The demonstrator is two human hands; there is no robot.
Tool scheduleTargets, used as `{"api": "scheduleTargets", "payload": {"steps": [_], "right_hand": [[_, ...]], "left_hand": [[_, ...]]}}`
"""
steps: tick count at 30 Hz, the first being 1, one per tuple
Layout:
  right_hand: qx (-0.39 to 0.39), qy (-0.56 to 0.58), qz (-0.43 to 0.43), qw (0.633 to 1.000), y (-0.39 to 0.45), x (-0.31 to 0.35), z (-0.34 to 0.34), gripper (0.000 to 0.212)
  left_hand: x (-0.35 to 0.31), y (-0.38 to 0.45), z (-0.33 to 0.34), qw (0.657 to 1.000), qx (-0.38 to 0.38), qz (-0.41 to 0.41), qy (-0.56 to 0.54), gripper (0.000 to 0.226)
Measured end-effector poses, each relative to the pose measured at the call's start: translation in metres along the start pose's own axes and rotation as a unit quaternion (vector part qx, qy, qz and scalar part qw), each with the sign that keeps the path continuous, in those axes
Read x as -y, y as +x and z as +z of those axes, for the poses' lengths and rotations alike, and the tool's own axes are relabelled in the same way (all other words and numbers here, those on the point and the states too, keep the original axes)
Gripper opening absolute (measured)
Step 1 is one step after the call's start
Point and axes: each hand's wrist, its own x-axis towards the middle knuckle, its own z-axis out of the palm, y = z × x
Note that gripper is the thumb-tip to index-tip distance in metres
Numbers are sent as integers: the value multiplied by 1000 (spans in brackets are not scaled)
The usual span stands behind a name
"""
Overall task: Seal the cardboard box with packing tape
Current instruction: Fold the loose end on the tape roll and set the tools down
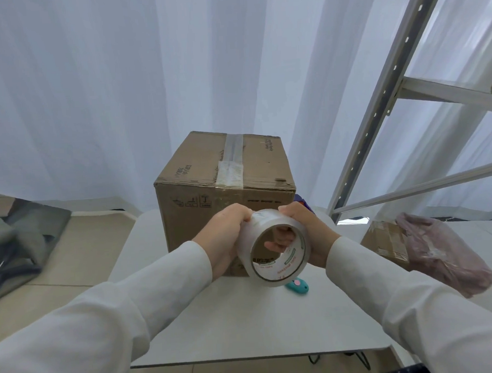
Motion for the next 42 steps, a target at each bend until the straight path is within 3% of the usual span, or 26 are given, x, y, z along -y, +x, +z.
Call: {"api": "scheduleTargets", "payload": {"steps": [5, 8, 13, 16, 18, 21, 24, 27, 37, 40, 42], "right_hand": [[1, 15, -29, 999, 4, -3, -1, 18], [-19, -45, -16, 999, 7, 0, -5, 26], [-15, -90, 4, 996, 10, 2, -16, 44], [-23, -76, 9, 997, 10, 2, -14, 32], [-47, -152, -20, 987, 12, 2, -12, 22], [-69, -368, -203, 905, 5, 2, -11, 6], [-75, -431, -301, 847, -12, -2, -2, 9], [-65, -521, -323, 787, -18, -6, 11, 20], [-113, -588, -385, 702, -22, -9, 32, 19], [-130, -616, -421, 653, -21, -10, 32, 18], [-137, -620, -418, 649, -19, -9, 28, 16]], "left_hand": [[1, 0, 3, 1000, -23, -6, -2, 18], [-1, -4, 0, 999, 24, -34, -9, 16], [-2, -8, 0, 994, 87, -37, -63, 30], [1, -7, 2, 995, 72, -43, -57, 27], [3, -3, 2, 997, 45, -55, -27, 18], [6, -3, 3, 996, 26, -87, 21, 10], [10, -1, 0, 994, 12, -104, 19, 8], [10, 2, -4, 994, -10, -107, -5, 10], [11, -2, -4, 995, -45, -92, 9, 12], [10, -3, -1, 998, -15, -65, -8, 16], [12, -2, -1, 999, 19, -29, 14, 24]]}}
